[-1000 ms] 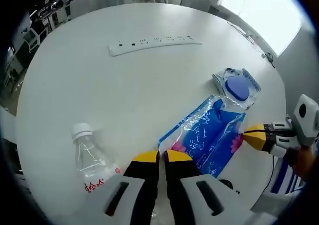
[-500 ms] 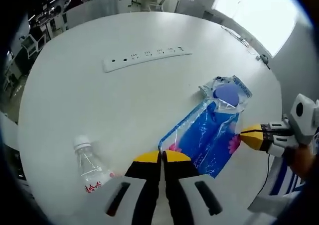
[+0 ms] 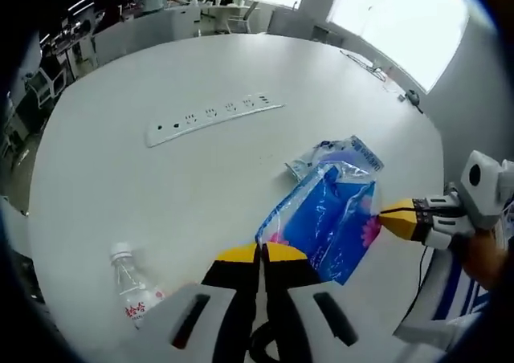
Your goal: Arrange the tabletop items into an orderly group along one side of the table until the central work area is clear of visible clutter.
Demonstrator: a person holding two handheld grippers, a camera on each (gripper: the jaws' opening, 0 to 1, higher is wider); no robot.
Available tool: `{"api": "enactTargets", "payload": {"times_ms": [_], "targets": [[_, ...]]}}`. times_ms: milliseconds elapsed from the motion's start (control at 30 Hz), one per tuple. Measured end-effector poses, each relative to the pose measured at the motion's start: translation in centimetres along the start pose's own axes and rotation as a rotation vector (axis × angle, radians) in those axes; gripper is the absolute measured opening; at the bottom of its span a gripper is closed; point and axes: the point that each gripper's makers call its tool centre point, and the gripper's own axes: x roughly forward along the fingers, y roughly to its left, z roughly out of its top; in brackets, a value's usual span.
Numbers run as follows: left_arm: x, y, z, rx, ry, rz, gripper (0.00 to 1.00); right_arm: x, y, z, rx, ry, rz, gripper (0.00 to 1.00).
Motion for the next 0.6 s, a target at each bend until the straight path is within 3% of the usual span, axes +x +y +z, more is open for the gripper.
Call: {"api": "enactTargets", "payload": {"times_ms": [600], "targets": [[0.6,-7.8,4.8,0.096,-0.056,-0.093,0.00,-5.8,-6.0,3.0,-0.001,-0.086,-0.096,0.00]]}}
